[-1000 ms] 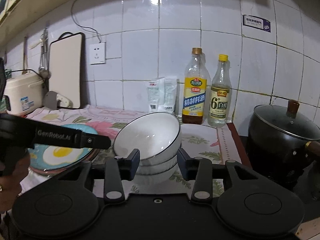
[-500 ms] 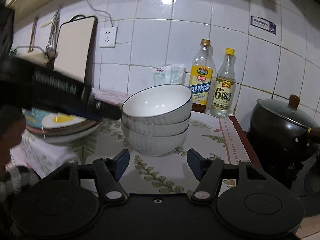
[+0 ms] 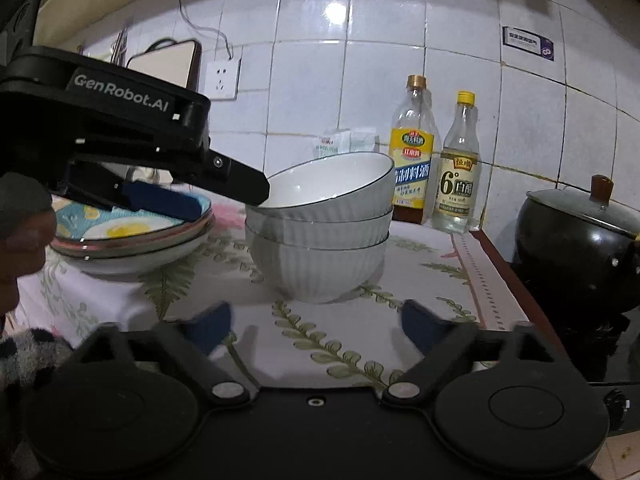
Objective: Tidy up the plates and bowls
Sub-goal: 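Close both grippers on the rim of the three-bowl stack, then lift the bowl stack with both grippers and carry it over the plate stack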
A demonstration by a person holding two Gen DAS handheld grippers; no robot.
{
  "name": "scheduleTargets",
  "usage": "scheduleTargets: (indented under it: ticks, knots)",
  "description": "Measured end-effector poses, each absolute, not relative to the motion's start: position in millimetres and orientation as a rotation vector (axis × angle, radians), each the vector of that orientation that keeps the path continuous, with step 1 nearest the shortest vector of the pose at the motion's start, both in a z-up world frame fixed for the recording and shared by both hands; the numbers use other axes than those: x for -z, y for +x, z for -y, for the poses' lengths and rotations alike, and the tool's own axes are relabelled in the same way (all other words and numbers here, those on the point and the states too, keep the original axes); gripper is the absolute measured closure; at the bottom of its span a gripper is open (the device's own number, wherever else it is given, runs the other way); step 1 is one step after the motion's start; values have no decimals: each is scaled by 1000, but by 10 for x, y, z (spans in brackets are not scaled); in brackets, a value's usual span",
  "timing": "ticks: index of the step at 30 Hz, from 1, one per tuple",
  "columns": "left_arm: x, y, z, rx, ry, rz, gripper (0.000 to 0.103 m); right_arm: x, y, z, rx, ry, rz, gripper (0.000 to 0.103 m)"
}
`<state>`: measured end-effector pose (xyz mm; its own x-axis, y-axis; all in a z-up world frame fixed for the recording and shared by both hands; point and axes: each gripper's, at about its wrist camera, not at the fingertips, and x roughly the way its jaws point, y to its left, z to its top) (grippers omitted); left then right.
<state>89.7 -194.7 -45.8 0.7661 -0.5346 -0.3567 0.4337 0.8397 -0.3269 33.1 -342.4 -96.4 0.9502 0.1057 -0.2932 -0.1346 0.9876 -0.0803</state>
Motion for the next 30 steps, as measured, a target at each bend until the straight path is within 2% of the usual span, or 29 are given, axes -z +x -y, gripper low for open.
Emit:
scheduleTargets:
  ticks: [7, 15, 20, 22, 27, 30]
  knots:
    - [430, 1013, 1958, 481, -264, -439, 29, 1056, 586, 3454, -135, -81, -290, 7]
    - [421, 1340, 2054, 447, -279, -553, 31, 1041, 875, 3426, -180, -75, -314, 7]
    - [454, 1501, 2221, 443, -229, -620, 33, 1022, 1130, 3496, -162, -16, -399, 6]
    - [467, 1540, 2293, 434, -197, -621, 37, 1013, 1195, 3527, -159, 4, -438, 5]
    - [554, 1675, 2342, 403, -174, -640, 55, 1012, 1266, 3558, -197, 23, -422, 3]
    - [597, 1749, 2324, 399, -176, -654, 62, 1027, 1301, 3543, -197, 31, -405, 1]
